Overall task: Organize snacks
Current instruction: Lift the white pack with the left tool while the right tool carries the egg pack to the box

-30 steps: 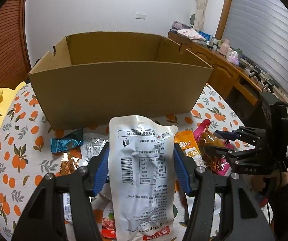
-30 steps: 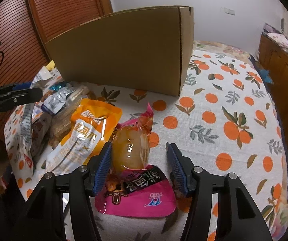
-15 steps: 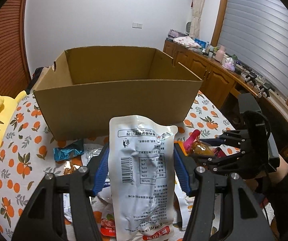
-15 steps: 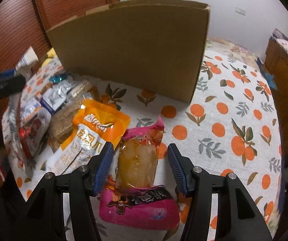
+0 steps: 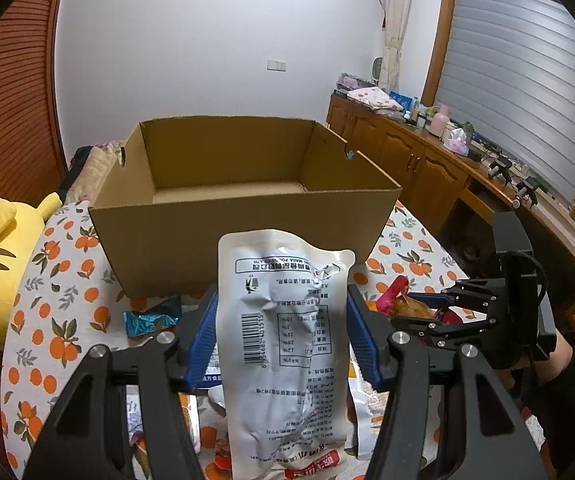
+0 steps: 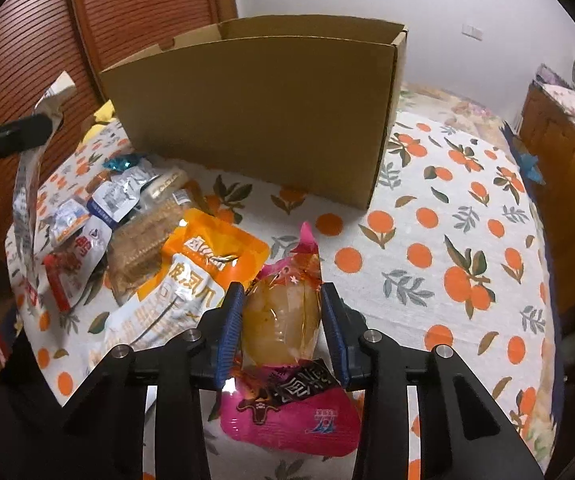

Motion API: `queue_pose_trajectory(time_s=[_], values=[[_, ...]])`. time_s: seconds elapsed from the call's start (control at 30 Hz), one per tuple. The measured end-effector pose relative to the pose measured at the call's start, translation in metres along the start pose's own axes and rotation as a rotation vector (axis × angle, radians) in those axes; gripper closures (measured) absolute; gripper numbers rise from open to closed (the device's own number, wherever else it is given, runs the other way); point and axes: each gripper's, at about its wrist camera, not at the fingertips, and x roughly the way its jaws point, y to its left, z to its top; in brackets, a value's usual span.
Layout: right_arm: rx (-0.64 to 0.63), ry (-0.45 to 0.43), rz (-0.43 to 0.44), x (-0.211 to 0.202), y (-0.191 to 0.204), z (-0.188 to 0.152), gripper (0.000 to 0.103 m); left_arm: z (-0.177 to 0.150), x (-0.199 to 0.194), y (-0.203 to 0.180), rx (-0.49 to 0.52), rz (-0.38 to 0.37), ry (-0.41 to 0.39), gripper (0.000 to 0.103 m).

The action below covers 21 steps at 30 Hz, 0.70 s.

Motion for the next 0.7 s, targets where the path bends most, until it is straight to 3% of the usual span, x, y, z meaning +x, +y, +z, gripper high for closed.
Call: queue_pose_trajectory(time_s=[0.37, 0.7], values=[[0.028, -0.079, -0.058, -0.026, -0.011, 0.005, 0.065, 0.012, -0.012, 0.002, 0.004, 0.006, -0.036, 0.045], [0.012, -0.176, -0.060, -0.062, -0.007, 0.031, 0.065, 0.039, -0.015, 0.012, 0.020, 0.000, -0.075, 0.045]])
